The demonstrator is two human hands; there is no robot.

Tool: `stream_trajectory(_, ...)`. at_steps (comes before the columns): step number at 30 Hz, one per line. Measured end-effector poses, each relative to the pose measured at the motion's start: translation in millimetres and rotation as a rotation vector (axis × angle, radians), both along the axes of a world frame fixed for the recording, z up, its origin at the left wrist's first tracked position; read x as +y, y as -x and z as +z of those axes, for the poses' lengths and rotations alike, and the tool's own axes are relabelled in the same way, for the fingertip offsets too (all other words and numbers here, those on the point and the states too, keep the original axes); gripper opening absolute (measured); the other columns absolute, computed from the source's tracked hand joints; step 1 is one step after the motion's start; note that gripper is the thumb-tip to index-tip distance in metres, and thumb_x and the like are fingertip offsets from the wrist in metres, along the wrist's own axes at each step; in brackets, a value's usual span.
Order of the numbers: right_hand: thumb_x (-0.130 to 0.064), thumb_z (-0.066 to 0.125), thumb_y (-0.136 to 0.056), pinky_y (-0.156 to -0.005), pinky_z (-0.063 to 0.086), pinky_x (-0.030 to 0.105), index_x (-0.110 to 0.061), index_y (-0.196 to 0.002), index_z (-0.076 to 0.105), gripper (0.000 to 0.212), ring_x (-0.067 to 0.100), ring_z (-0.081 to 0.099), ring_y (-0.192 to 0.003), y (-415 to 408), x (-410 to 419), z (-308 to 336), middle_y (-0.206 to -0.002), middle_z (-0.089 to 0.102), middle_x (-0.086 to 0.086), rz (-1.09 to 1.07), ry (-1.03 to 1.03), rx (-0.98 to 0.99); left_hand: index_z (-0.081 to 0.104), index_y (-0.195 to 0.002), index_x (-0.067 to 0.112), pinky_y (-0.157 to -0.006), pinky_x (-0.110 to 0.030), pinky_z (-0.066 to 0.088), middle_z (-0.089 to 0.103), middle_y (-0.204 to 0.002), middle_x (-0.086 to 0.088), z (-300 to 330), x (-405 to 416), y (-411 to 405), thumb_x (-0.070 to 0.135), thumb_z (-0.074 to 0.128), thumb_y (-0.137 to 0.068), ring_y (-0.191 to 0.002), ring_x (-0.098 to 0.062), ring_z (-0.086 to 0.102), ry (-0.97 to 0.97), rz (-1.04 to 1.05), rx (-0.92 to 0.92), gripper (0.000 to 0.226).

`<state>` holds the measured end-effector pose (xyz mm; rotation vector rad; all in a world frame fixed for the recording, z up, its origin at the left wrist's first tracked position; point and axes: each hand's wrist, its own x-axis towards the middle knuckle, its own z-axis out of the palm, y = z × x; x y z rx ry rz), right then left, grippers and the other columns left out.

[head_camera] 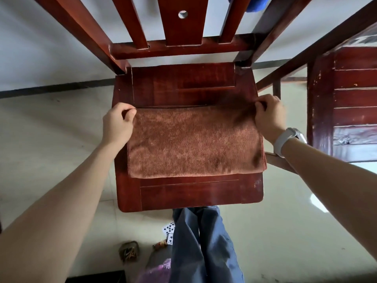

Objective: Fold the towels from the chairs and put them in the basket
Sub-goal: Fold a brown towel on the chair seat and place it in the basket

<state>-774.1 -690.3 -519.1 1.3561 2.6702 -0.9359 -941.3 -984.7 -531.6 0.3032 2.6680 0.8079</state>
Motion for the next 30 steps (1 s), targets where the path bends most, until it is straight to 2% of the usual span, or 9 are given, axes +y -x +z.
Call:
stream_trajectory(3,0.001,0.043,-0.089,-0.072,0.030,0.016,0.005,-0.104,0.060,0.023,0.034,0.054,-0.099,1,3,-3,-0.108,0.059,0.025,0.002,-0.005,0.000,0.062,-0.100,0.001,-0.076,-0.018,0.032,0.066,-0.101,-0.017,-2,5,3,0.012,0.049,-0.092,-0.096,-0.031,0.058,0.033,-0.022,0.052,0.019)
stream_trajectory(10,0.000,0.042,-0.090,-0.075,0.032,0.024,0.006,-0.104,0.058,0.022,0.036,0.052,-0.097,4,3,-8,-0.109,0.057,0.026,0.037,-0.049,-0.031,0.059,-0.104,0.002,-0.083,-0.038,0.042,0.065,-0.104,-0.019,-7,9,14,0.020,0.049,-0.093,-0.099,-0.037,0.057,0.153,-0.070,0.031,0.022)
stream_trajectory(13,-0.006,0.045,-0.089,-0.082,0.035,0.026,0.003,-0.110,0.054,0.024,0.035,0.051,-0.102,5,2,-11,-0.115,0.052,0.024,-0.014,-0.032,-0.059,0.054,-0.105,0.003,-0.082,-0.037,0.042,0.064,-0.101,-0.018,-6,11,16,0.028,0.057,-0.088,-0.098,-0.035,0.057,0.163,0.029,0.016,0.030)
stream_trajectory(15,-0.014,0.049,-0.088,-0.094,0.038,0.034,-0.003,-0.116,0.051,0.031,0.031,0.048,-0.109,4,-1,-9,-0.120,0.049,0.019,-0.117,-0.031,-0.039,0.050,-0.112,0.004,-0.082,-0.035,0.041,0.059,-0.107,-0.018,-2,10,9,0.031,0.056,-0.087,-0.098,-0.032,0.056,0.131,0.085,0.055,0.036)
stream_trajectory(17,-0.018,0.047,-0.085,-0.096,0.035,0.041,-0.009,-0.118,0.050,0.034,0.029,0.047,-0.113,-1,-11,1,-0.121,0.048,0.015,-0.177,-0.114,0.037,0.048,-0.118,0.004,-0.083,-0.031,0.042,0.051,-0.116,-0.018,5,4,-6,0.027,0.052,-0.090,-0.097,-0.026,0.056,0.041,0.090,0.117,0.036)
stream_trajectory(20,-0.016,0.040,-0.080,-0.097,0.032,0.046,-0.012,-0.116,0.053,0.038,0.027,0.045,-0.112,-22,-45,17,-0.120,0.051,0.015,0.070,-0.215,0.089,0.049,-0.120,0.001,-0.083,-0.020,0.040,0.052,-0.118,-0.019,13,-15,-44,0.021,0.047,-0.093,-0.093,-0.017,0.054,-0.042,0.189,0.087,0.033)
stream_trajectory(24,-0.016,0.044,-0.080,-0.106,0.019,0.066,-0.014,-0.122,0.054,0.043,0.036,0.045,-0.125,-56,-103,9,-0.130,0.052,0.019,0.643,-0.260,-0.054,0.056,-0.112,0.007,-0.076,0.000,0.035,0.060,-0.110,-0.003,17,-45,-98,0.024,0.052,-0.092,-0.096,-0.007,0.053,-0.103,0.521,-0.210,0.027)
stream_trajectory(27,-0.024,0.046,-0.088,-0.106,0.015,0.068,-0.021,-0.136,0.043,0.048,0.034,0.030,-0.137,-66,-121,-7,-0.147,0.034,0.015,0.728,-0.210,-0.233,0.059,-0.107,0.015,-0.080,-0.013,0.040,0.062,-0.103,0.001,15,-58,-116,0.021,0.059,-0.088,-0.089,-0.005,0.055,-0.154,0.564,-0.315,0.020)
stream_trajectory(30,-0.031,0.036,-0.090,-0.106,0.015,0.068,-0.026,-0.141,0.033,0.051,0.031,0.024,-0.140,-69,-118,-15,-0.151,0.027,0.012,0.749,-0.209,-0.317,0.062,-0.104,0.019,-0.084,-0.023,0.042,0.059,-0.104,0.001,12,-65,-114,0.020,0.061,-0.086,-0.093,-0.011,0.054,-0.153,0.496,-0.352,0.018)
